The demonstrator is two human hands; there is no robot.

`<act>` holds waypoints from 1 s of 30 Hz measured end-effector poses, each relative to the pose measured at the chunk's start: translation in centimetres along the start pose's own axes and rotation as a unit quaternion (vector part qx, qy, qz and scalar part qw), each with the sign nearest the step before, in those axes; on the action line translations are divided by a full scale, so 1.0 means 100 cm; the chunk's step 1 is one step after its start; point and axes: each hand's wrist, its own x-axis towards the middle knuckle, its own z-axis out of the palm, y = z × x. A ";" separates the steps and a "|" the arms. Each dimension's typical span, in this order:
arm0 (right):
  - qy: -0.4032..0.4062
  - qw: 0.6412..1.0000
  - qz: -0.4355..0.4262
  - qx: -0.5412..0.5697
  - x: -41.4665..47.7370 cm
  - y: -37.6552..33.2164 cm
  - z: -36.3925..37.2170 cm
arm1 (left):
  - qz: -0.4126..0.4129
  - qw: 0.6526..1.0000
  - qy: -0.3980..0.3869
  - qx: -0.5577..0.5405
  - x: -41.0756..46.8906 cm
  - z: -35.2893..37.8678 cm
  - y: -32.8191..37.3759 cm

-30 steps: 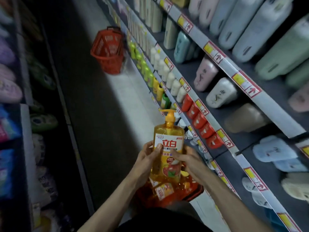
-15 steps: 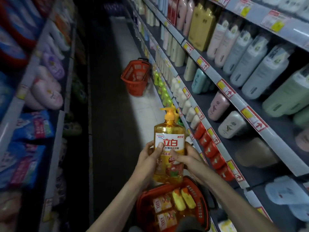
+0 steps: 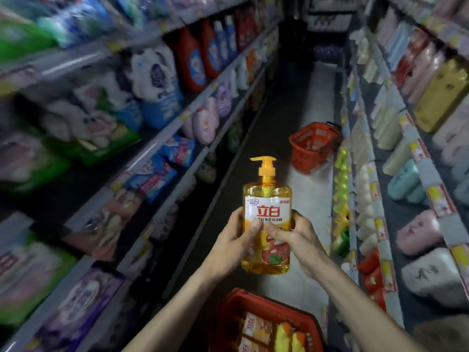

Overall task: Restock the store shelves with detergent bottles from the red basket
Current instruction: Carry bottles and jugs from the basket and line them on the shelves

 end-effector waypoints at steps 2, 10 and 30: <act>-0.049 0.999 -0.011 -0.003 0.002 -0.014 0.023 | 0.018 0.998 0.054 0.000 -0.021 -0.020 0.007; -0.250 0.964 -0.077 -0.039 -0.030 -0.065 0.161 | 0.072 0.961 0.265 0.011 -0.145 -0.114 0.032; -0.566 0.823 -0.057 -0.012 -0.394 -0.049 0.485 | 0.100 0.788 0.608 -0.002 -0.631 -0.208 -0.003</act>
